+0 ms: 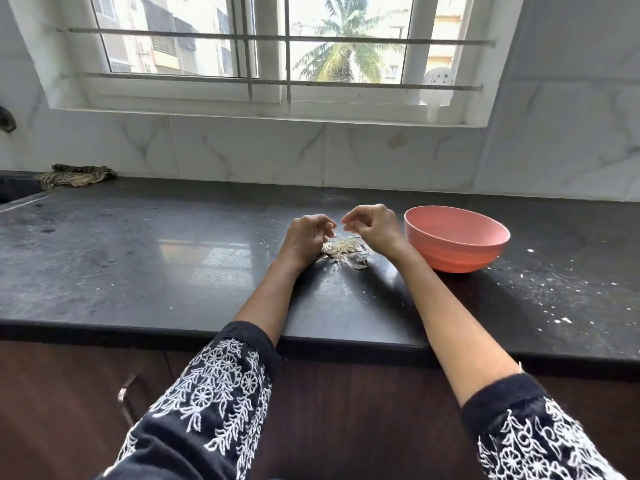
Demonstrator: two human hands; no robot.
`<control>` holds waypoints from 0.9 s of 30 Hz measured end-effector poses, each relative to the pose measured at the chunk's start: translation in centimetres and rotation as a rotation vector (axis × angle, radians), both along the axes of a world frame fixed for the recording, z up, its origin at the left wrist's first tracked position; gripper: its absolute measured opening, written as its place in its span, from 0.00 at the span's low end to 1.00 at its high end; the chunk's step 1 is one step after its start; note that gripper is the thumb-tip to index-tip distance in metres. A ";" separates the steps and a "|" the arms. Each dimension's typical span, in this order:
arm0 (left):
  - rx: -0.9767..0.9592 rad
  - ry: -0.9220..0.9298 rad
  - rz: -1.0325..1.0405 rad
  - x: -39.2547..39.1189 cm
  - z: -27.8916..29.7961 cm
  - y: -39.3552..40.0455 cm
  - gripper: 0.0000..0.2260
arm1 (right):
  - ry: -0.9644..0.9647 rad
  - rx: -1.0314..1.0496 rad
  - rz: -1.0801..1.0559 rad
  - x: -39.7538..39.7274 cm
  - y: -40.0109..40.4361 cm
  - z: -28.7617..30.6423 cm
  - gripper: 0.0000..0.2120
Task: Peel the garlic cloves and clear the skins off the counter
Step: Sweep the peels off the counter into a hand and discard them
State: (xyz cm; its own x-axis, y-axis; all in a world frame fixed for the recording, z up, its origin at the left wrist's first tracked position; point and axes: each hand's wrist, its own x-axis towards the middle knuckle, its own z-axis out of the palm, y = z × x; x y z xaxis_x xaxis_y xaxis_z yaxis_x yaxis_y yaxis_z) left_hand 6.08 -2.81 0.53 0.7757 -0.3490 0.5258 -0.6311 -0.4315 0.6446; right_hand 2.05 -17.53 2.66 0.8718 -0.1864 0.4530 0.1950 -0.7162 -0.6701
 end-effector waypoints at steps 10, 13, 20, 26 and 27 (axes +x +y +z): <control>-0.348 0.238 0.003 0.7 -0.1 -0.2 0.07 | 0.084 -0.099 -0.115 0.3 -0.1 -0.4 0.13; -0.455 0.255 0.082 0.8 0.2 0.1 0.13 | 0.287 -0.094 -0.046 0.8 -0.2 -1.1 0.19; -0.517 0.371 0.211 2.1 -0.6 0.3 0.19 | 0.204 0.310 0.178 1.9 0.9 -2.2 0.18; -0.599 0.432 0.158 2.2 -0.2 0.2 0.19 | 0.319 0.159 0.172 3.6 0.7 -2.2 0.21; -0.596 0.430 0.156 2.2 -0.1 0.2 0.19 | 0.337 0.137 0.198 3.6 1.1 -2.1 0.21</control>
State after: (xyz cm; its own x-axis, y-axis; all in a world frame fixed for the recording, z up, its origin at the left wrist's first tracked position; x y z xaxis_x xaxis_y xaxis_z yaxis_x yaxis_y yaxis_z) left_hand 8.27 -2.59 0.39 0.9726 0.0307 0.2305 -0.2307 0.0041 0.9730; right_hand 5.68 -16.46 0.60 0.9922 -0.0394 0.1185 0.0731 -0.5864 -0.8067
